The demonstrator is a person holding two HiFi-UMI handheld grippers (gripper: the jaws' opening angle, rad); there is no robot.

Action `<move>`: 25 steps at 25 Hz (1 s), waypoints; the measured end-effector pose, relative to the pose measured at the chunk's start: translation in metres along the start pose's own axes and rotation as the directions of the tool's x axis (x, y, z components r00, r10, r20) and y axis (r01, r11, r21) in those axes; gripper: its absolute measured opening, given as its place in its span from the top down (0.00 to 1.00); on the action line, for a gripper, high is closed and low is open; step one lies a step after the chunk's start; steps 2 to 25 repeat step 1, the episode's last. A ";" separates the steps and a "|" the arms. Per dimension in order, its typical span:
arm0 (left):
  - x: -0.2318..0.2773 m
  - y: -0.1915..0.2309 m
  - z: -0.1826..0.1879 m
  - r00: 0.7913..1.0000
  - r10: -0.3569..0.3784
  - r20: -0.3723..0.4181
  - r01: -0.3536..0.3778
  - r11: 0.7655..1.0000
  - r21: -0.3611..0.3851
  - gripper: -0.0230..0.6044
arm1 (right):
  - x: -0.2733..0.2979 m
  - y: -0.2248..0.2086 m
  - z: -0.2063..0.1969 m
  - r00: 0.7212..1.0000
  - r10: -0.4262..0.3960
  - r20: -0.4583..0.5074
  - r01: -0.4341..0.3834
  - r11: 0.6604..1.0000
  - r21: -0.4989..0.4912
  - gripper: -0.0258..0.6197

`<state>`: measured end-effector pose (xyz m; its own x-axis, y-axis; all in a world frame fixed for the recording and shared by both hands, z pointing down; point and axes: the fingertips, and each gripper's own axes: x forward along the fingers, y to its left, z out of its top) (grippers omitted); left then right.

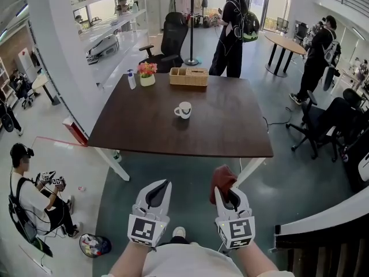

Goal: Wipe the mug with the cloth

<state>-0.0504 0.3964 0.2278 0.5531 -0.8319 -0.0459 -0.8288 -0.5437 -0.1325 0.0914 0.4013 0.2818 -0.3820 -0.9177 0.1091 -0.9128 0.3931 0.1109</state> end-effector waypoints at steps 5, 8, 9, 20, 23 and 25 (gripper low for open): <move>0.001 -0.002 0.003 1.000 -0.002 0.002 0.002 1.000 -0.004 0.96 | 0.000 -0.001 0.000 1.000 -0.001 0.001 0.001 1.000 -0.001 0.84; 0.001 -0.002 0.003 1.000 -0.002 0.002 0.002 1.000 -0.004 0.96 | 0.000 -0.001 0.000 1.000 -0.001 0.001 0.001 1.000 -0.001 0.84; 0.001 -0.002 0.003 1.000 -0.002 0.002 0.002 1.000 -0.004 0.96 | 0.000 -0.001 0.000 1.000 -0.001 0.001 0.001 1.000 -0.001 0.84; 0.001 -0.002 0.003 1.000 -0.002 0.002 0.002 1.000 -0.004 0.96 | 0.000 -0.001 0.000 1.000 -0.001 0.001 0.001 1.000 -0.001 0.84; 0.001 -0.002 0.003 1.000 -0.002 0.002 0.002 1.000 -0.004 0.96 | 0.000 -0.001 0.000 1.000 -0.001 0.001 0.001 1.000 -0.001 0.84; 0.001 -0.002 0.003 1.000 -0.002 0.002 0.002 1.000 -0.004 0.96 | 0.000 -0.001 0.000 1.000 -0.001 0.001 0.001 1.000 -0.001 0.84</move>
